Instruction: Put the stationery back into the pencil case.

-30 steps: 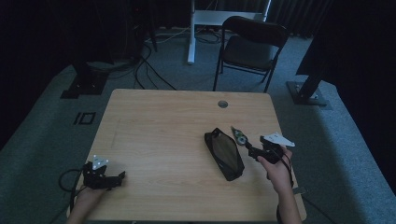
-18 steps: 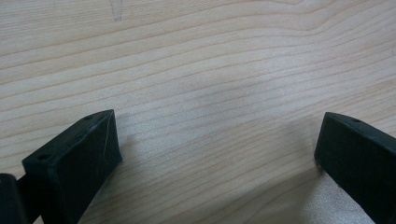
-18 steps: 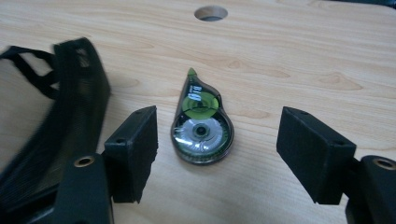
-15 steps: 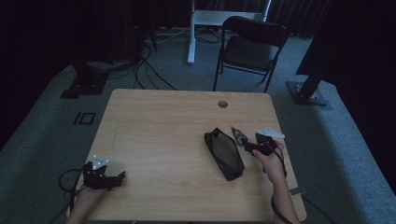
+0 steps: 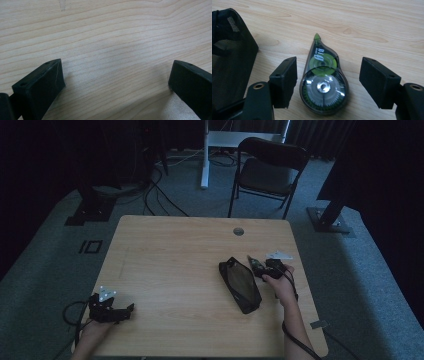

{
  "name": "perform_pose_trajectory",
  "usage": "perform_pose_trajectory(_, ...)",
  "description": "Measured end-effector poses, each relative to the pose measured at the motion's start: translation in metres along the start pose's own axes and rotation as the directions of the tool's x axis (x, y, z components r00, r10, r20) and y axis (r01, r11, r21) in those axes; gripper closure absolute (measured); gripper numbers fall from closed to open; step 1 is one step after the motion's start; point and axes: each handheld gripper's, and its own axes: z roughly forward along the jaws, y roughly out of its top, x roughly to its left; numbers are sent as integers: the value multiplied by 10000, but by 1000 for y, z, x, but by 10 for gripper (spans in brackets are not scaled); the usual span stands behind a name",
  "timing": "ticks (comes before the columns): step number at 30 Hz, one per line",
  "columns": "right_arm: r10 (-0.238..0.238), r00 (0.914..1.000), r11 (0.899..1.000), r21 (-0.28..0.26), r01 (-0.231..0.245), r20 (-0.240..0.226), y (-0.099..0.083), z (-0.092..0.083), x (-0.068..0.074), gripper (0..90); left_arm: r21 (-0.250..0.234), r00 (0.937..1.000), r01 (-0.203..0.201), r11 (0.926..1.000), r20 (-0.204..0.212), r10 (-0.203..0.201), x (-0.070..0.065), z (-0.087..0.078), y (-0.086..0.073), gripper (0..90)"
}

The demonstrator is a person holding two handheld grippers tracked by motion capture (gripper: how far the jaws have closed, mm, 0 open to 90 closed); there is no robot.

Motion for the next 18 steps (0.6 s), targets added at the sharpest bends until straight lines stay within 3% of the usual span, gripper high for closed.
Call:
perform_pose_trajectory(7, -105, 9999, 9996, 256, 105, -13, -1, 11, 1, 318, 0, 10000, 1, 10000, 0, -1, 0, 0, 0, 2)
perform_pose_trajectory(18, -374, 9993, 9980, 502, 375, -25, 3, 22, 4, 426, 2, 10000, -1, 10000, -1, 1, 0, 0, 0, 1)
